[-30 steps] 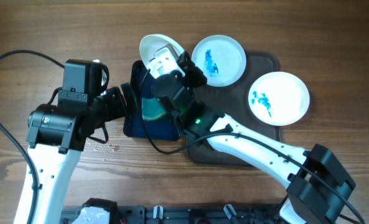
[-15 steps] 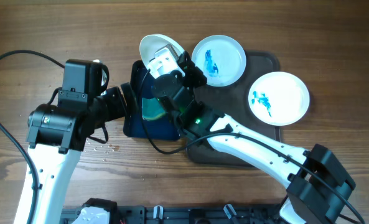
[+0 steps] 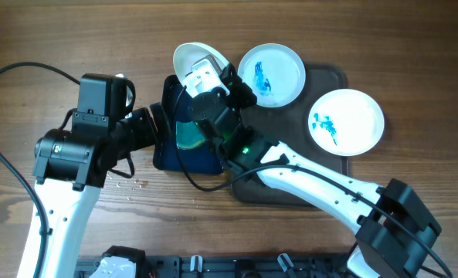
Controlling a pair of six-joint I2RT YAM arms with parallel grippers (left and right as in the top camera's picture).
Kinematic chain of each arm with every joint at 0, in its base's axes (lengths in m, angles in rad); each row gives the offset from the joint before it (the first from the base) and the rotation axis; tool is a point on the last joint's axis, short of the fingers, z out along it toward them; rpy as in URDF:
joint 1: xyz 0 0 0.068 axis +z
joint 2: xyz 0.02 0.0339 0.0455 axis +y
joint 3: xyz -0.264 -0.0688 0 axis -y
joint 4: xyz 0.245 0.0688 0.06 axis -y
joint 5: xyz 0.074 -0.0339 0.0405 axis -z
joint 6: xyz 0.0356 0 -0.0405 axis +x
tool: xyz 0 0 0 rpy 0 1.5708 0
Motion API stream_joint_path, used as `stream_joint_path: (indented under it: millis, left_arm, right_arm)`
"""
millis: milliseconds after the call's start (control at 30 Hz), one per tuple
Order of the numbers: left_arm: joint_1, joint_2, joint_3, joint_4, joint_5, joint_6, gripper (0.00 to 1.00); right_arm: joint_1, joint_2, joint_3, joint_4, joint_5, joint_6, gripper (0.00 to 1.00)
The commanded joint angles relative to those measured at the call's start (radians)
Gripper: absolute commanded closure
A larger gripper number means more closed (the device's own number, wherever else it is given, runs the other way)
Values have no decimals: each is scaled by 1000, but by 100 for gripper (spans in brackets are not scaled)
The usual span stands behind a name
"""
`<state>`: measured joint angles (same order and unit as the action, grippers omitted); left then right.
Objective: Clean dirty plates on tray and stack at the side
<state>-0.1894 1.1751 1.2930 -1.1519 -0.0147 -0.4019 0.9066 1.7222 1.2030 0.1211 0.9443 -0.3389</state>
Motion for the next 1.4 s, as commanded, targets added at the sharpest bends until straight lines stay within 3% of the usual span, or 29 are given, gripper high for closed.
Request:
stream_joint_path:
  millis: [0, 133, 433, 500, 567, 733, 867, 1000, 1133, 1233, 1367]
  left_arm:
    - [5, -1, 14, 2, -13, -6, 0]
    - [5, -1, 14, 2, -13, -6, 0]
    - [5, -1, 14, 2, -13, -6, 0]
    - [5, -1, 14, 2, -13, -6, 0]
    - [5, -1, 14, 2, -13, -6, 0]
    - [5, -1, 14, 2, -13, -6, 0]
    - [5, -1, 14, 2, -13, -6, 0]
    - [5, -1, 14, 2, -13, -6, 0]
    - [5, -1, 14, 2, -13, -6, 0]
    - [5, -1, 14, 2, -13, -6, 0]
    - [5, -1, 14, 2, -13, -6, 0]
  right_arm:
    - [6, -5, 13, 14, 23, 16, 96]
    - [-5, -32, 13, 9, 122, 226, 96]
    - [-82, -110, 13, -339, -119, 549, 96]
    - [-141, -166, 13, -478, -271, 710, 96]
    - [-225, -241, 13, -575, -418, 755, 96]
    - [-474, -438, 13, -777, -659, 765, 96]
    - [-829, -557, 13, -931, -949, 741, 96]
    - [-1182, -520, 10, -1020, -1167, 644, 96]
    - [-1391, -406, -29, -1023, -1163, 625, 96]
    - [-1411, -295, -35, -1003, -1103, 606, 96]
    - [-1426, -171, -35, -958, -927, 740, 96]
